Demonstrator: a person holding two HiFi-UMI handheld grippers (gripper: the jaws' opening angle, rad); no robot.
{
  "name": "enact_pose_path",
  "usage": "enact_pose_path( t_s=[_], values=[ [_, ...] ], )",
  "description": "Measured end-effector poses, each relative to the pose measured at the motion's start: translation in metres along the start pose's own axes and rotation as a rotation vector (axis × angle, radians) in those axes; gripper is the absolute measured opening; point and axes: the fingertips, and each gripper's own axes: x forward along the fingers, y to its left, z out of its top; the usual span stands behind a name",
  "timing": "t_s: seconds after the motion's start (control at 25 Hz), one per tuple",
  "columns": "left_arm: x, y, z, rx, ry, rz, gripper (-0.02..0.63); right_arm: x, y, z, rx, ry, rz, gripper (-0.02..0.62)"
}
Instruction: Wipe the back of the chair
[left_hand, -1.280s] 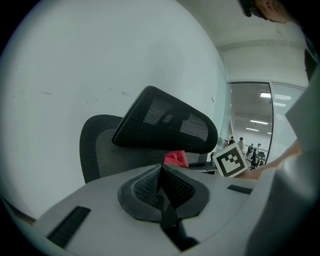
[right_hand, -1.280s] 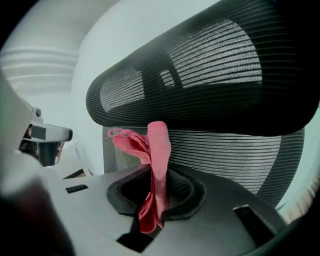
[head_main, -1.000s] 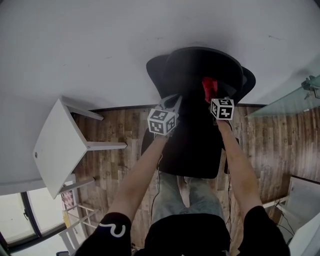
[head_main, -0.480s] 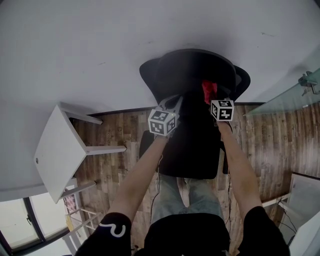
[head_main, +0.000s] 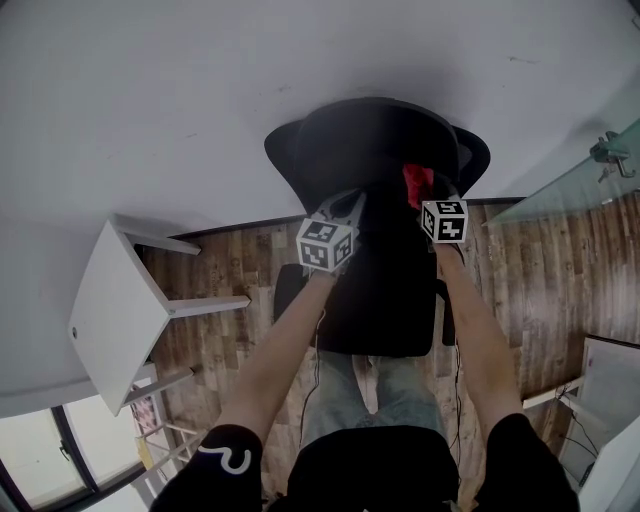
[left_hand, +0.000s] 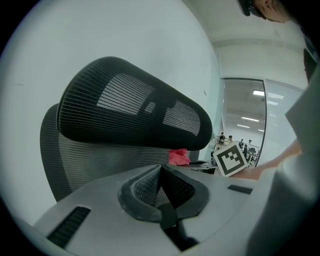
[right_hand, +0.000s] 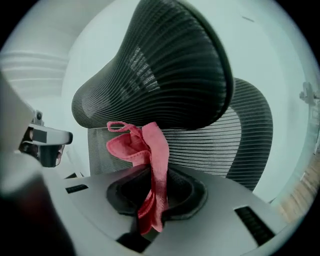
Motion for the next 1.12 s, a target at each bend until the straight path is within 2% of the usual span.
enact_pose_path(
  t_s=[1.12],
  values=[
    [0.045,-0.064,-0.01,0.019,0.027,-0.095,0.025,-0.053,-0.092,-0.03,0.035,0.026,-0.154,0.075]
  ],
)
